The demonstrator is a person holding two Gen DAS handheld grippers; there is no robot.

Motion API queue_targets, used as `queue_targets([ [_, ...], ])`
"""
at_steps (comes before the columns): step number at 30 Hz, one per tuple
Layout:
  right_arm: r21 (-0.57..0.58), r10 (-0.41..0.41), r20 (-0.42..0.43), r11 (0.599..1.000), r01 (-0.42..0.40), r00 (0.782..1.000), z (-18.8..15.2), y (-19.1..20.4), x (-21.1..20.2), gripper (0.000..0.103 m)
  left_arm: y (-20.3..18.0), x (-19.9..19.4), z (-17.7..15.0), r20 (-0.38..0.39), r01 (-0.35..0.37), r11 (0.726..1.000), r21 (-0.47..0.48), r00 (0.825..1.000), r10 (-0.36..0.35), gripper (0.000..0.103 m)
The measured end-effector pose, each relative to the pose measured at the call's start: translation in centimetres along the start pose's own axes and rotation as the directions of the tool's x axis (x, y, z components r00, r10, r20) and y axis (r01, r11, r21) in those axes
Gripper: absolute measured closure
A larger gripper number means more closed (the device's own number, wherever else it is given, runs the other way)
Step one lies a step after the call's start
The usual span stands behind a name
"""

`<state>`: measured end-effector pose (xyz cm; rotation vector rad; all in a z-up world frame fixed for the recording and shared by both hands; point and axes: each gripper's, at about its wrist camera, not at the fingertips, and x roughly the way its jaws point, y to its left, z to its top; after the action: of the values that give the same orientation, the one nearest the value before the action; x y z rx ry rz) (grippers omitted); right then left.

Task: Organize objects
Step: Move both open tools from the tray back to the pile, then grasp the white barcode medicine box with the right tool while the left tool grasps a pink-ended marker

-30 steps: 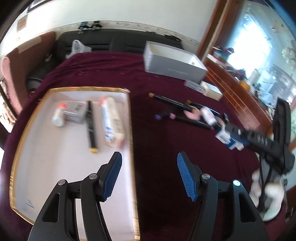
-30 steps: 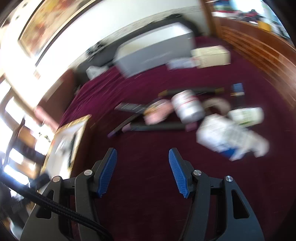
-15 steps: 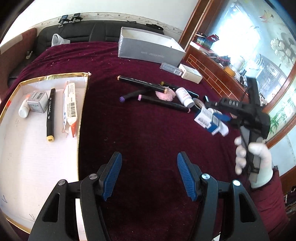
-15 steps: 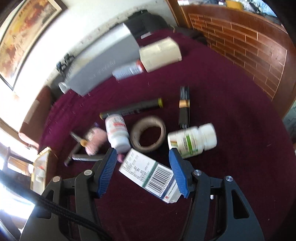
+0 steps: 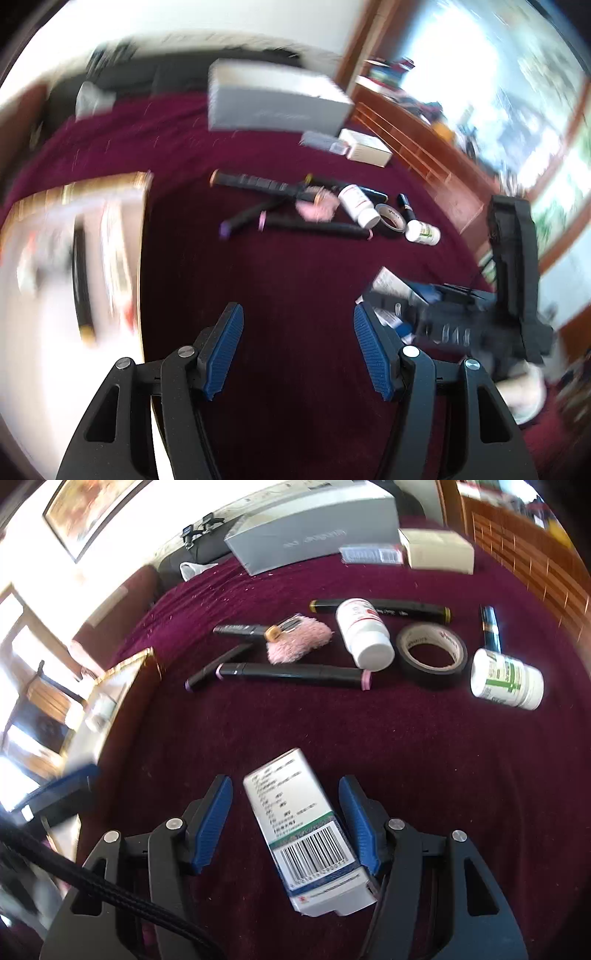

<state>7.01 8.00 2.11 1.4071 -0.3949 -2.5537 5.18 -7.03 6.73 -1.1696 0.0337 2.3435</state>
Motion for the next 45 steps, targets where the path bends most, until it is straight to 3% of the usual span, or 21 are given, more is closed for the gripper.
queue_targets([
  [2, -0.032, -0.026, 0.0, 0.999, 0.026, 1.0, -0.6, 0.1, 0.2, 0.047, -1.2, 0.7, 1.4, 0.04, -0.056, 0.99, 0.132, 0.998, 0.051, 0.047],
  [3, -0.042, -0.037, 0.001, 0.998, 0.037, 0.999, -1.0, 0.1, 0.4, 0.052, -1.5, 1.3, 2.0, 0.054, -0.081, 0.981, 0.174, 0.996, 0.072, 0.047],
  [4, -0.05, -0.046, 0.008, 0.998, 0.046, 0.999, -1.3, 0.0, 0.3, 0.067, -1.8, 2.0, 2.7, 0.064, -0.099, 0.972, 0.211, 0.994, 0.088, 0.047],
  [5, -0.055, -0.054, 0.014, 0.997, 0.054, 0.998, -1.7, -0.2, 0.3, 0.069, -1.9, 2.8, 3.5, 0.064, -0.112, 0.963, 0.245, 0.993, 0.099, 0.047],
  [9, -0.009, -0.028, 0.054, 1.0, 0.029, 0.998, -2.3, -1.9, -0.4, 0.07, -1.8, 7.1, 5.6, 0.027, -0.128, 0.939, 0.319, 0.992, 0.126, 0.047],
  [14, 0.095, 0.083, 0.093, 0.991, -0.091, 0.992, -2.2, -5.0, -1.2, 0.069, -3.0, 11.3, 6.6, -0.03, -0.098, 0.892, 0.442, 0.992, 0.124, 0.047],
  [17, 0.133, 0.131, 0.091, 0.981, -0.142, 0.987, -1.6, -5.4, -0.5, 0.069, -4.4, 13.3, 6.8, -0.068, -0.059, 0.861, 0.504, 0.992, 0.108, 0.047],
  [19, 0.147, 0.142, 0.099, 0.977, -0.156, 0.985, -1.5, -5.7, -0.5, 0.069, -5.1, 14.4, 6.7, -0.131, 0.0, 0.856, 0.517, 0.988, 0.08, 0.047],
  [22, 0.172, 0.174, 0.104, 0.967, -0.19, 0.979, -1.5, -6.2, -0.5, 0.069, -6.3, 14.0, 6.1, -0.159, 0.054, 0.83, 0.554, 0.986, 0.042, 0.047],
  [24, 0.192, 0.199, 0.107, 0.957, -0.217, 0.974, -1.7, -6.5, -0.5, 0.069, -6.4, 13.2, 5.9, -0.243, 0.159, 0.841, 0.517, 0.969, -0.034, 0.048],
  [25, 0.202, 0.212, 0.109, 0.952, -0.231, 0.971, -1.8, -6.8, -0.5, 0.069, -6.5, 13.0, 5.5, -0.312, 0.225, 0.847, 0.483, 0.947, -0.073, 0.052],
  [26, 0.208, 0.219, 0.11, 0.949, -0.238, 0.97, -1.9, -6.9, -0.6, 0.069, -6.7, 12.8, 5.3, -0.328, 0.234, 0.842, 0.487, 0.942, -0.073, 0.053],
  [29, 0.216, 0.229, 0.112, 0.944, -0.249, 0.967, -2.0, -6.9, -0.5, 0.069, -7.3, 12.4, 4.5, -0.281, 0.155, 0.81, 0.566, 0.96, 0.013, 0.053],
  [32, 0.215, 0.228, 0.112, 0.945, -0.248, 0.967, -2.1, -6.8, -0.5, 0.069, -6.7, 11.8, 6.1, -0.201, 0.099, 0.826, 0.555, 0.979, 0.018, 0.053],
  [34, 0.217, 0.229, 0.112, 0.944, -0.249, 0.967, -2.1, -6.8, -0.6, 0.069, -6.3, 11.8, 7.2, -0.131, 0.045, 0.82, 0.571, 0.991, 0.037, 0.052],
  [37, 0.223, 0.236, 0.113, 0.94, -0.256, 0.965, -2.1, -7.0, -0.7, 0.069, -5.7, 14.3, 7.4, -0.191, 0.046, 0.801, 0.596, 0.978, 0.086, 0.05],
  [38, 0.226, 0.238, 0.114, 0.939, -0.259, 0.965, -2.3, -7.1, -0.8, 0.069, -5.8, 14.6, 7.4, -0.148, 0.013, 0.781, 0.624, 0.984, 0.102, 0.049],
  [39, 0.228, 0.239, 0.115, 0.938, -0.26, 0.964, -2.2, -7.2, -0.7, 0.069, -5.7, 14.9, 7.5, -0.154, 0.021, 0.78, 0.625, 0.983, 0.097, 0.049],
  [42, 0.23, 0.239, 0.116, 0.938, -0.26, 0.964, -2.1, -7.2, -0.7, 0.069, -5.0, 15.4, 8.2, -0.205, 0.066, 0.835, 0.546, 0.977, 0.057, 0.049],
  [45, 0.233, 0.243, 0.117, 0.936, -0.264, 0.963, -2.1, -7.3, -0.7, 0.069, -4.4, 15.5, 8.3, -0.247, 0.097, 0.864, 0.494, 0.968, 0.033, 0.051],
])
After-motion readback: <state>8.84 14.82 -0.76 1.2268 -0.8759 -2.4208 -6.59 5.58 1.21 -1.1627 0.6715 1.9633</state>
